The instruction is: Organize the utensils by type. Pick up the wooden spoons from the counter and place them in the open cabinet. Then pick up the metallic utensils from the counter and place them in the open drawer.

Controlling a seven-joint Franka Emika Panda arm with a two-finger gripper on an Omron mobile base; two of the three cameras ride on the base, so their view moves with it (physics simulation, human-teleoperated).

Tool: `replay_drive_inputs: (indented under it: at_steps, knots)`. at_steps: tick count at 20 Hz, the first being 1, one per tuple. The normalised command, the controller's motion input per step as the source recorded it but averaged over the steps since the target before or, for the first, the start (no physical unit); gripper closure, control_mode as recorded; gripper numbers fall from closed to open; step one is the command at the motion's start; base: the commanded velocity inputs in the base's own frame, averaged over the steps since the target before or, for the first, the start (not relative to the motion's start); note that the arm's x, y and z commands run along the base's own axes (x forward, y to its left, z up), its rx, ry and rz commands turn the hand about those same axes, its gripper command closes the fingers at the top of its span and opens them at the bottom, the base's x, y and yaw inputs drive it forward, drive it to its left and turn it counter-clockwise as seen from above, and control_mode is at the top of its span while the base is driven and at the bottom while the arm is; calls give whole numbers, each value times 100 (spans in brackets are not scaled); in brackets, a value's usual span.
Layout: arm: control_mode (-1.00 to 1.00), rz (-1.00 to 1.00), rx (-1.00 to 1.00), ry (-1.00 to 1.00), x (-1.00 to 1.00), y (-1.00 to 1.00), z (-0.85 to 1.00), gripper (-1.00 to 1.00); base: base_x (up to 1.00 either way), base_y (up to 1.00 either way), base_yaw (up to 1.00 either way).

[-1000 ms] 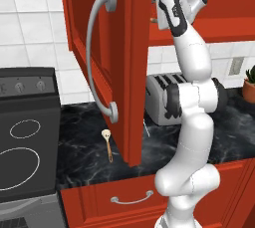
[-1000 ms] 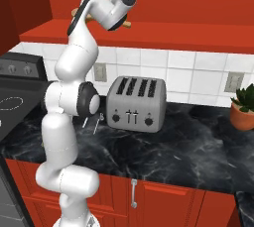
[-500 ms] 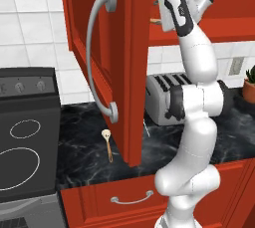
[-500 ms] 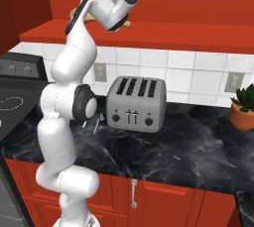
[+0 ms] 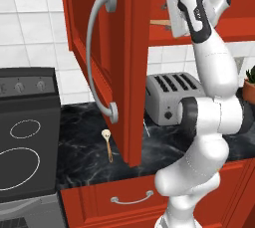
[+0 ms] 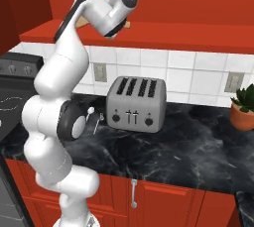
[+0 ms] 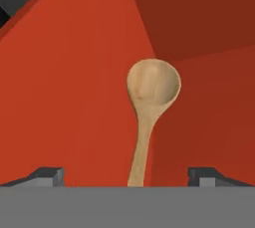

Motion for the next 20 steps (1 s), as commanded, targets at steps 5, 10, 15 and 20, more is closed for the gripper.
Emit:
replay_drive_inputs:
  at_steps: [5, 10, 15, 20]
  knots:
    - [-100, -10, 0, -7, -100, 15, -25, -100, 0, 0, 0]
    - [-100, -32, 2, 4, -100, 6, -31, -100, 0, 0, 0]
    - [-100, -32, 0, 8, -100, 9, -41, -100, 0, 0, 0]
    - [-100, -25, 8, 10, -99, 19, -36, -100, 0, 0, 0]
